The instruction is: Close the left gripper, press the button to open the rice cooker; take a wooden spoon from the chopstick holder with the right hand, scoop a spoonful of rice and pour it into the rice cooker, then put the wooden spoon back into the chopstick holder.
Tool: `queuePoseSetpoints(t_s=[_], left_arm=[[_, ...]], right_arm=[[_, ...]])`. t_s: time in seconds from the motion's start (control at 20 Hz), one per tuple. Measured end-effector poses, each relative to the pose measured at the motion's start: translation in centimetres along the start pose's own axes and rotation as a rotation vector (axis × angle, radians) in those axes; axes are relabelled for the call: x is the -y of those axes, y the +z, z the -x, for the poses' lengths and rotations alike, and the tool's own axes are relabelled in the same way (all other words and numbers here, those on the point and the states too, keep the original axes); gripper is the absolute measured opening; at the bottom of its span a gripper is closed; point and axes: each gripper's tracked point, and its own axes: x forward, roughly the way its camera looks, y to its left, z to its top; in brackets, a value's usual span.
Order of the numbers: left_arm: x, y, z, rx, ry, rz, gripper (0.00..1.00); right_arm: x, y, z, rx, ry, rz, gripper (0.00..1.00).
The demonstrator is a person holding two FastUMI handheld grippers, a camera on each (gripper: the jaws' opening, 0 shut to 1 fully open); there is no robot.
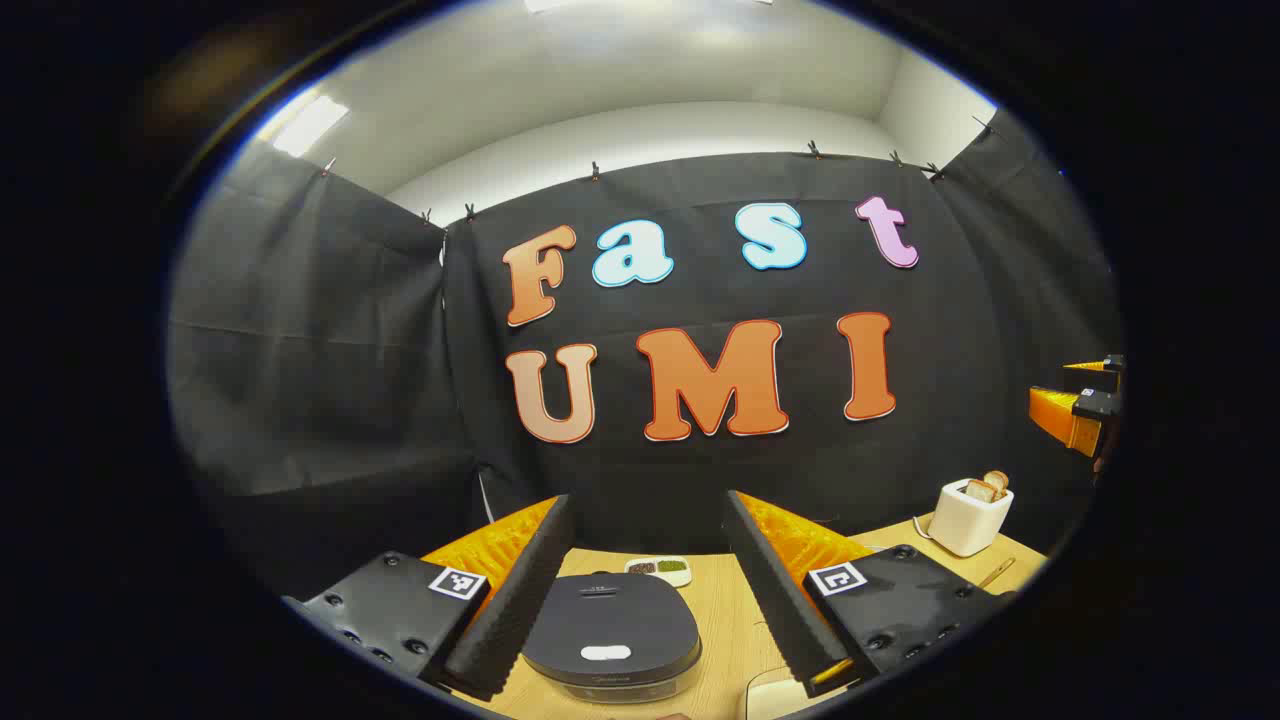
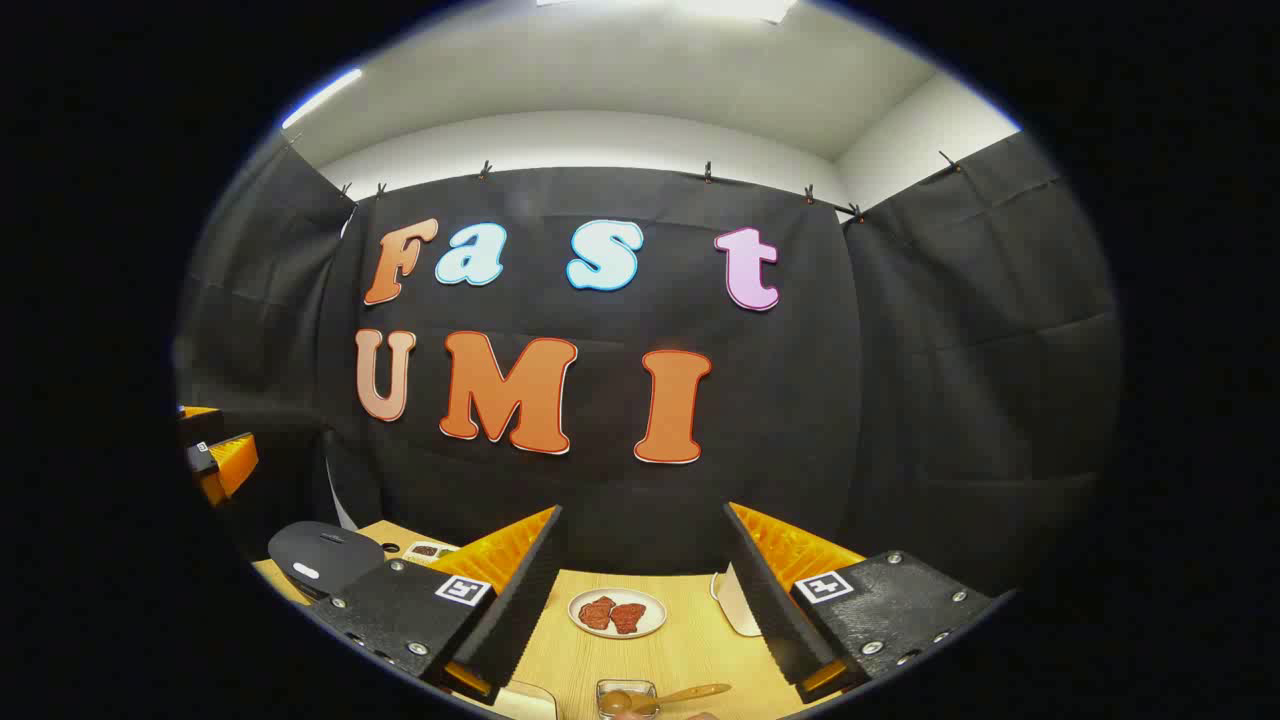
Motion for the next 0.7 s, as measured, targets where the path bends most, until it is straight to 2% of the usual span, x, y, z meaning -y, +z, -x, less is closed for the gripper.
queuePoseSetpoints(t_s=[0.7], left_arm=[[-1.08, 0.19, -0.03, 0.010, 0.009, -0.008, 1.00]], right_arm=[[-0.71, -0.14, -0.13, -0.016, 0.001, 0.007, 0.95]])
